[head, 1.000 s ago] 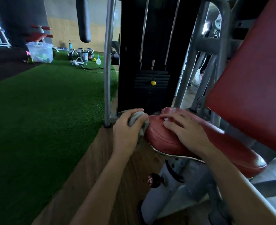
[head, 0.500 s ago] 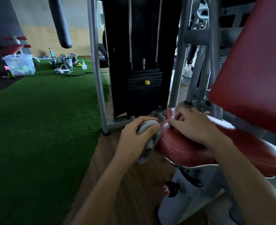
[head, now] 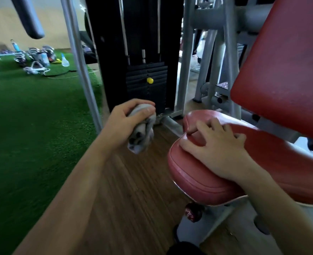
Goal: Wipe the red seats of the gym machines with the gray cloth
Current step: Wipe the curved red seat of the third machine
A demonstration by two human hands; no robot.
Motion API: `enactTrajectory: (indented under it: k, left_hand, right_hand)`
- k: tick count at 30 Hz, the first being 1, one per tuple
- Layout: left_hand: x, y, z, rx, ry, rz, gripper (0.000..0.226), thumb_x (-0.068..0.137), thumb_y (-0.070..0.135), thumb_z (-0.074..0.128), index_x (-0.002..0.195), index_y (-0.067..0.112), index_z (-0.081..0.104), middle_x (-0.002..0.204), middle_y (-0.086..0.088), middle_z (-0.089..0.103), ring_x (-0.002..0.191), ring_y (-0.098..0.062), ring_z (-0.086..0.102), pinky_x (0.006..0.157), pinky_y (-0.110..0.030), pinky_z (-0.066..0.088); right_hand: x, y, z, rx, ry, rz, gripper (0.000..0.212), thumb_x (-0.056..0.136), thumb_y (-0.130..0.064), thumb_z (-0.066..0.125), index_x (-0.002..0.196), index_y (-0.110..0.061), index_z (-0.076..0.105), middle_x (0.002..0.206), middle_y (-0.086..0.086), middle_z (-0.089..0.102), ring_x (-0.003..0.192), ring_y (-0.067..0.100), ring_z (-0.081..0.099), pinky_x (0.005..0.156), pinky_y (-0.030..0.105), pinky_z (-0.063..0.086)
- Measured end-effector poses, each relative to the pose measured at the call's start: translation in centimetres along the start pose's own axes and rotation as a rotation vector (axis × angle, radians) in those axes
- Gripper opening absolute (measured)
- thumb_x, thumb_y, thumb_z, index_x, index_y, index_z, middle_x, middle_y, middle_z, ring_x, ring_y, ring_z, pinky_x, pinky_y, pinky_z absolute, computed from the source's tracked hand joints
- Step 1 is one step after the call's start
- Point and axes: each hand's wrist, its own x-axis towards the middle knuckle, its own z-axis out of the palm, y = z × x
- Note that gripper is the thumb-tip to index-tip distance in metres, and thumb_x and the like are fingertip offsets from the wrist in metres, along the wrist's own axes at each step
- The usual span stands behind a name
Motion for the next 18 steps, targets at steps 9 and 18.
enactTrajectory:
  k: [9, 18]
  left_hand:
    - [1.0, -5.2, 0.0, -0.292, -0.055, -0.037, 0.019, 0.091, 0.03, 0.066, 0.106, 0.023, 0.075, 0.098, 0.002, 0.076, 0.087, -0.008, 0.072, 0.071, -0.017, 0.053]
    - [0.1, -8.7, 3.1, -0.458, -0.131, -0.107, 0.021, 0.093, 0.023, 0.066, 0.114, 0.018, 0.066, 0.106, 0.007, 0.069, 0.092, -0.001, 0.068, 0.068, -0.014, 0.054]
  right_hand:
    - [0.9, 0.3, -1.4, 0.127, -0.031, 0.003, 0.058, 0.065, -0.081, 0.038, 0.104, -0.043, 0.058, 0.098, -0.019, 0.047, 0.094, 0.001, 0.049, 0.102, 0.047, 0.039]
    - [2.6, -4.2, 0.7, 0.018, 0.017, 0.319, 0.025, 0.092, -0.047, 0.044, 0.108, -0.028, 0.048, 0.119, 0.002, 0.047, 0.113, 0.032, 0.054, 0.104, 0.051, 0.039]
